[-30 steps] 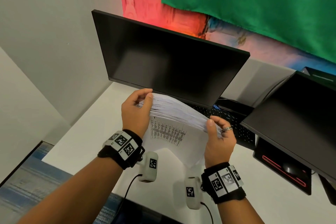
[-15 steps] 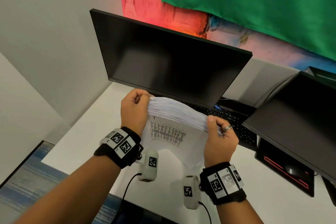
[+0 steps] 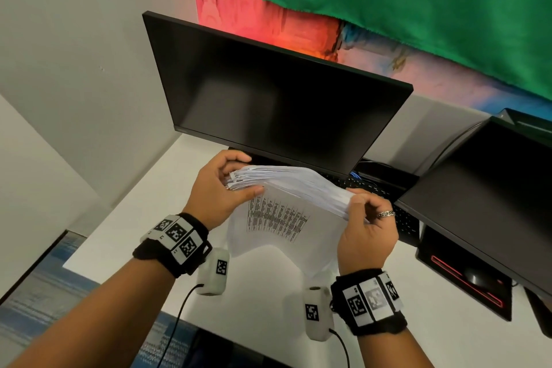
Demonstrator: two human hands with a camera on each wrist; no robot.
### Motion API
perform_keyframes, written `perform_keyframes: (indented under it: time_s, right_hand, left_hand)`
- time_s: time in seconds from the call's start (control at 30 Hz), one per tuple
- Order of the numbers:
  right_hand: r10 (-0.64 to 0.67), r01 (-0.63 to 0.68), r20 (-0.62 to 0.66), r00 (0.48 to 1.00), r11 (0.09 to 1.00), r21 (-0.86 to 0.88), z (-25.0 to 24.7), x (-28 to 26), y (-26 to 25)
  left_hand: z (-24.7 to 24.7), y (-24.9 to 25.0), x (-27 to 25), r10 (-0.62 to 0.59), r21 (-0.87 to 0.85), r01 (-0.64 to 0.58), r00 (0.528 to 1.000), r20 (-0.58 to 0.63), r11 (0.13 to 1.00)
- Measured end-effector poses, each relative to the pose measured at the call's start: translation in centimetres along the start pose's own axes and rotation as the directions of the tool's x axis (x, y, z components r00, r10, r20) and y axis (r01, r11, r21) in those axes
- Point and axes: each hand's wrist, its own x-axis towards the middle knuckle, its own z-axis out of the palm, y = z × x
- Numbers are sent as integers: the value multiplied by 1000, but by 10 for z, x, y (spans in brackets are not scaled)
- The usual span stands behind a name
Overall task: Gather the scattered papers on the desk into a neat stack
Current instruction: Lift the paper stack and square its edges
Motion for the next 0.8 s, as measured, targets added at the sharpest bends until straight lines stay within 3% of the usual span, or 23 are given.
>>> perform_keyframes:
  time_s: [0.23,0.33,0.5,0.8]
  right_hand:
    - [69,-68,-18,997,997,27,-4,-2,1]
    - [134,-128,-65,989,987,97,-3,-4,-1]
    - [115,-109,-51,992,989,103,3,-3,-10]
    - [131,-123,-72,989,988,98,4,-7,-11]
  left_hand:
    - [8,-8,0,-80,-117,83,996,28,990]
    - [14,-4,0,-70,-137,69,998,0,988]
    - [18,0,2,-88,-186,74,994,-64,980]
    - [22,15,13,-20,42,30,976,-215,999]
